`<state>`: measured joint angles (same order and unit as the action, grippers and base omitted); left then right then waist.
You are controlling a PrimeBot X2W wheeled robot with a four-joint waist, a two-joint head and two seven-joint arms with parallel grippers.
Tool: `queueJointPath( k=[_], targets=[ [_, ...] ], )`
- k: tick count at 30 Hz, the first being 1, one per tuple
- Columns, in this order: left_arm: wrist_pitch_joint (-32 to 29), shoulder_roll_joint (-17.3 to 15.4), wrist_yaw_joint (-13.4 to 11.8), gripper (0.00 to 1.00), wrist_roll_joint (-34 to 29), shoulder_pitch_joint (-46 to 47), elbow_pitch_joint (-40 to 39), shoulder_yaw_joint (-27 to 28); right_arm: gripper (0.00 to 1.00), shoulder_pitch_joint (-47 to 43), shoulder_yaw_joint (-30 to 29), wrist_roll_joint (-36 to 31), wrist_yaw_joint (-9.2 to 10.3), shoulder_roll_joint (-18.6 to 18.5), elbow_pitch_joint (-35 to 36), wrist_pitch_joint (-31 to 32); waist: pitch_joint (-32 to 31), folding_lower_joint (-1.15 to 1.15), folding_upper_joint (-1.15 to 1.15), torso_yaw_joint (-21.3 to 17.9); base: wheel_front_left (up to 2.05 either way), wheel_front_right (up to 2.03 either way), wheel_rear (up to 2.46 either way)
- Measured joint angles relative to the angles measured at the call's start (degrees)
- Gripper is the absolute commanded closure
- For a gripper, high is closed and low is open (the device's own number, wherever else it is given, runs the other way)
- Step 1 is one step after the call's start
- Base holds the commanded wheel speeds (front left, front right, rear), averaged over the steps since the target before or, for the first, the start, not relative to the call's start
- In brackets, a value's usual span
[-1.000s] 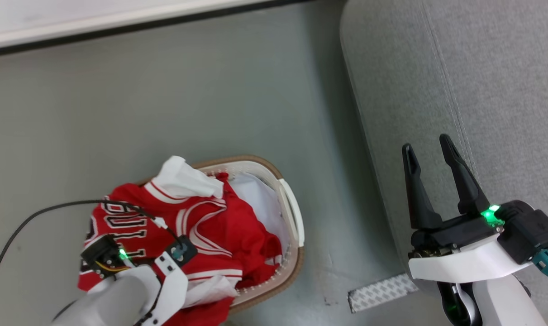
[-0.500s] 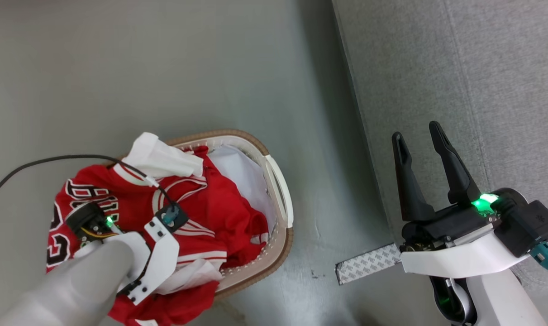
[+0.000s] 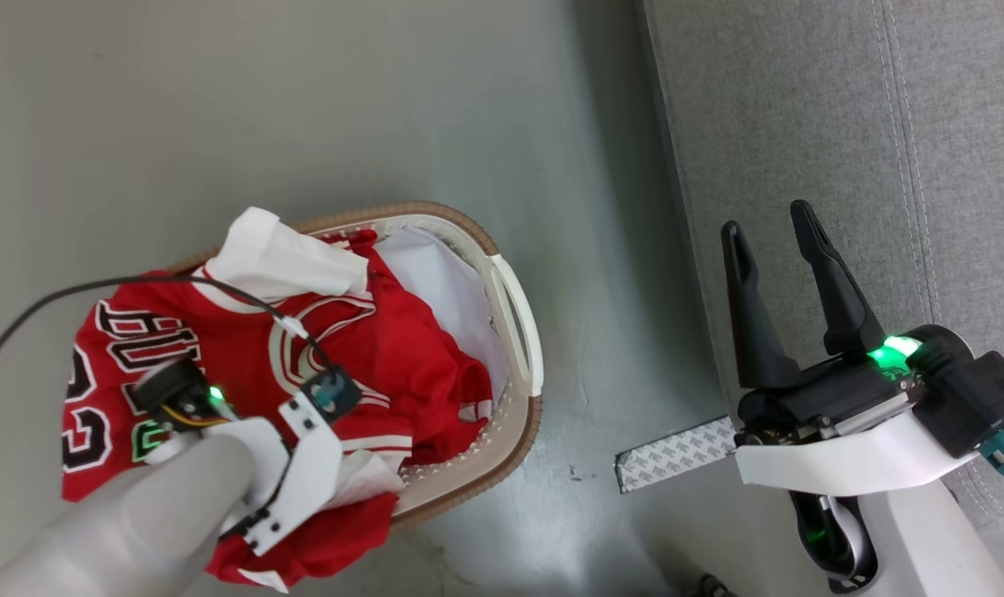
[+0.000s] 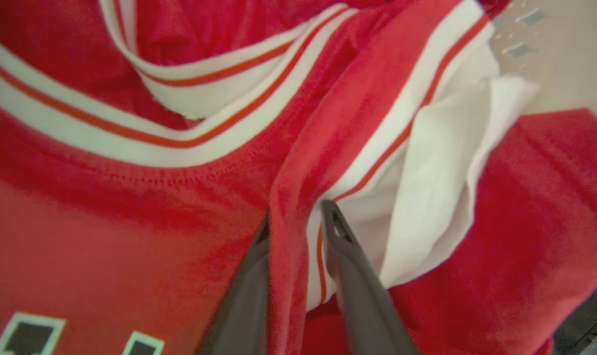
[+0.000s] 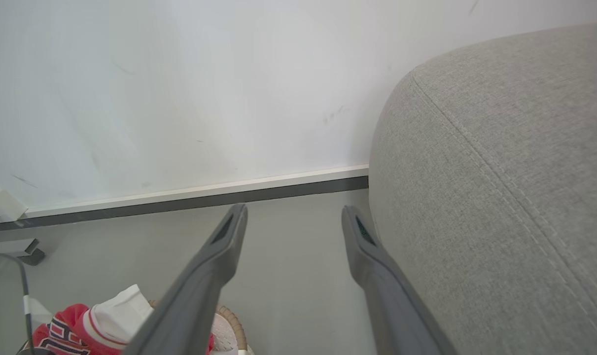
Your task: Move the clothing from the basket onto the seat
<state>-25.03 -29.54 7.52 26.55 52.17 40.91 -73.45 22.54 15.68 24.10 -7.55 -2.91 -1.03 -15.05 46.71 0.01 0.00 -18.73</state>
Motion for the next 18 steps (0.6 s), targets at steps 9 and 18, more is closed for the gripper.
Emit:
queueJointPath(
  k=[9, 18],
  targets=[
    [13.27, 5.17, -0.25, 1.0, 4.98, -0.19, 5.01, 2.72, 0.0, -0.21, -2.41, -2.92, 0.0, 0.03, -1.67, 0.0, -4.22, 0.0, 0.0, 1.83, 0.0, 0.0, 0.0],
    [28.31, 12.62, -1.68, 1.0, 9.22, -8.19, 10.62, 5.58, 0.0, -4.83, -5.98, -6.14, 0.0, 0.08, -3.9, 0.0, -15.09, -0.01, 0.0, 4.24, 0.0, 0.0, 0.0]
  ],
)
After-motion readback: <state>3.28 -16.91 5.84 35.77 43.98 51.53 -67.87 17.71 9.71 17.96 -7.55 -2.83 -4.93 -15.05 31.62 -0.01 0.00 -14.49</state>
